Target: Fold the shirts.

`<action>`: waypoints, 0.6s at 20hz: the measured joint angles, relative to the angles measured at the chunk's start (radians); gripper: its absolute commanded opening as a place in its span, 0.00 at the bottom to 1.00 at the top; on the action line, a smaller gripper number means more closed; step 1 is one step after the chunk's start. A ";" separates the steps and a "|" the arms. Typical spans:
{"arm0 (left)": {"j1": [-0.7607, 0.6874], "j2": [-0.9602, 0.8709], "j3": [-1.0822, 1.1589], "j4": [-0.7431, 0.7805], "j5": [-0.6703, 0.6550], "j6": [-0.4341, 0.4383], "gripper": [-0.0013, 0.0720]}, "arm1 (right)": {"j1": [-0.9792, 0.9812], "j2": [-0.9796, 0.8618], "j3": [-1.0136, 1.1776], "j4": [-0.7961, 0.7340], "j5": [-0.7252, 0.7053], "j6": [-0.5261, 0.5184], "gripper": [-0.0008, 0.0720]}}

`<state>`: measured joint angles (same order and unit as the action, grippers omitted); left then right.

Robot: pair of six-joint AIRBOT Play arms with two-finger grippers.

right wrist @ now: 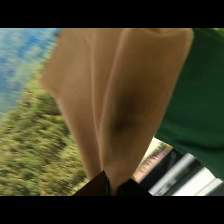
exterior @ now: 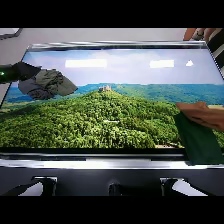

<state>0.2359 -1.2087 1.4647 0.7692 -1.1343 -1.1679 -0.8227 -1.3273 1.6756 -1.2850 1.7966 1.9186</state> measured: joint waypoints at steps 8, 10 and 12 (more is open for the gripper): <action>-0.006 0.001 0.000 -0.001 -0.018 0.001 0.05 | -0.010 0.011 -0.425 -0.272 -0.039 -0.060 0.06; -0.010 0.000 0.000 -0.001 -0.019 0.001 0.05 | -0.010 0.011 -0.499 -0.308 -0.088 -0.066 0.49; -0.011 0.000 0.000 -0.002 -0.021 0.002 0.05 | -0.010 0.012 -0.540 -0.332 -0.126 -0.078 0.80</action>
<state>0.2245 -1.2083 1.4647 0.7677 -1.1557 -1.1664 -0.8330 -1.3155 1.1358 -1.6169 1.6707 1.8404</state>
